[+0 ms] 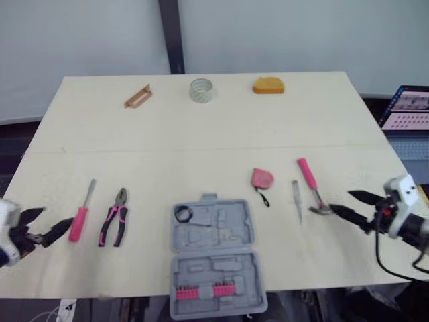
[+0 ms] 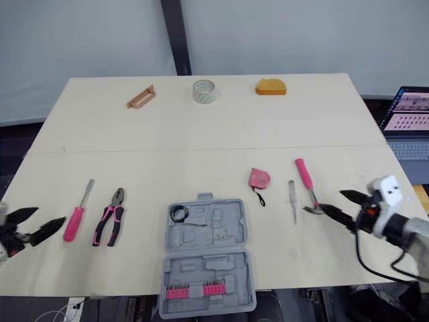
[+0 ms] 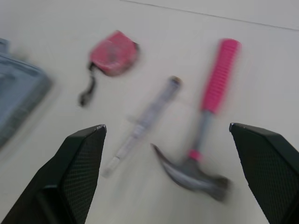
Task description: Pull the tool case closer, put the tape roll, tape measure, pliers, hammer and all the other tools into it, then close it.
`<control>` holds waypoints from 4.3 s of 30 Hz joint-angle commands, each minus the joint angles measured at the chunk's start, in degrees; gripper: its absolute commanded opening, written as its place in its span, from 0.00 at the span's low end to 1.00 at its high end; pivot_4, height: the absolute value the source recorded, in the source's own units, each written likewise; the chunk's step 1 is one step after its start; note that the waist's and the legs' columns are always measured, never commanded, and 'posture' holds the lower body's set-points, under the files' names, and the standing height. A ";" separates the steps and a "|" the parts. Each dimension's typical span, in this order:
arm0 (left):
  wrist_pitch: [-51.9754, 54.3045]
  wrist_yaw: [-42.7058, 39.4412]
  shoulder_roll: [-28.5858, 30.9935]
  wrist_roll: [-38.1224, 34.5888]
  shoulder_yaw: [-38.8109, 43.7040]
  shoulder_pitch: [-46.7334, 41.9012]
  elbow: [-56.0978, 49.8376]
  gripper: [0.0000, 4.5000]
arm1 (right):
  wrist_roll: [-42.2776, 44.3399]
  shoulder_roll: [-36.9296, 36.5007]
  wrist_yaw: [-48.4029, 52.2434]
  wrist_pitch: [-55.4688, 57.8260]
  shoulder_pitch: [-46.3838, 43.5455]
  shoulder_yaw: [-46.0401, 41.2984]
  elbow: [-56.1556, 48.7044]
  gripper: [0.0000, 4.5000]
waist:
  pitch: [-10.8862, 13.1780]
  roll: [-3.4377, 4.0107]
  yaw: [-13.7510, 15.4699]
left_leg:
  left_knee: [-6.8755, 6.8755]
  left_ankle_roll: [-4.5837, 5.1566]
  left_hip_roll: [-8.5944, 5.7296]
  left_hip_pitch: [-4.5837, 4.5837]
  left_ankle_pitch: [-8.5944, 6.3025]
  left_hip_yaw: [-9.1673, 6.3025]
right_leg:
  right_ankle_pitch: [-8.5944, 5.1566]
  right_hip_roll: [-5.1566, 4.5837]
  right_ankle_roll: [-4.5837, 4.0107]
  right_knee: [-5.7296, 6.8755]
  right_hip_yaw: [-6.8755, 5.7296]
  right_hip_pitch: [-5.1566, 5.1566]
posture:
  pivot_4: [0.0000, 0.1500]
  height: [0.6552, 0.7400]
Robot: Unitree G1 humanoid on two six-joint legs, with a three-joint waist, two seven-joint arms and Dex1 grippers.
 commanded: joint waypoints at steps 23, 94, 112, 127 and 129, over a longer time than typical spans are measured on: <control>-2.37 -6.65 -7.70 2.88 -40.21 -26.24 -15.77 1.00 | -15.62 16.60 -23.01 7.72 -14.03 24.44 -3.58 0.61 | -0.01 0.00 -0.55 | 0.07 -0.06 -0.01 -0.02 -0.04 -0.02 | 0.01 0.11 -0.02 0.09 0.03 -0.07 | 1.00 1.00; -10.96 -11.88 -7.85 10.15 -46.91 -25.26 -11.28 1.00 | -12.82 9.28 -15.33 13.34 7.73 20.90 -20.45 0.00 | -0.04 0.04 -0.32 | 0.07 -0.02 0.00 -0.02 -0.06 -0.04 | 0.01 0.12 -0.02 0.04 0.04 -0.03 | 1.00 1.00; -12.56 -16.89 -5.57 11.39 -48.82 -23.61 -11.57 1.00 | -8.15 5.27 -14.92 15.63 25.30 20.00 -29.98 0.00 | -0.04 0.03 0.10 | 0.10 0.01 0.00 0.01 -0.07 -0.02 | 0.01 0.12 -0.02 0.03 0.05 0.02 | 1.00 1.00; -13.61 -16.97 -5.80 11.68 -48.75 -22.48 -11.80 1.00 | -5.21 1.40 -9.67 13.71 25.04 18.12 -31.48 0.39 | -0.05 0.03 0.10 | 0.10 0.02 0.00 0.02 -0.08 -0.02 | 0.01 0.12 -0.02 0.03 0.06 0.04 | 1.00 1.00; -15.13 -16.64 -6.12 12.03 -48.51 -22.24 -11.72 1.00 | -3.56 -1.47 -6.28 12.78 24.59 15.12 -31.67 0.63 | -0.04 0.03 0.13 | 0.12 0.03 -0.01 0.01 -0.08 -0.01 | 0.01 0.12 -0.02 0.01 0.07 0.04 | 1.00 1.00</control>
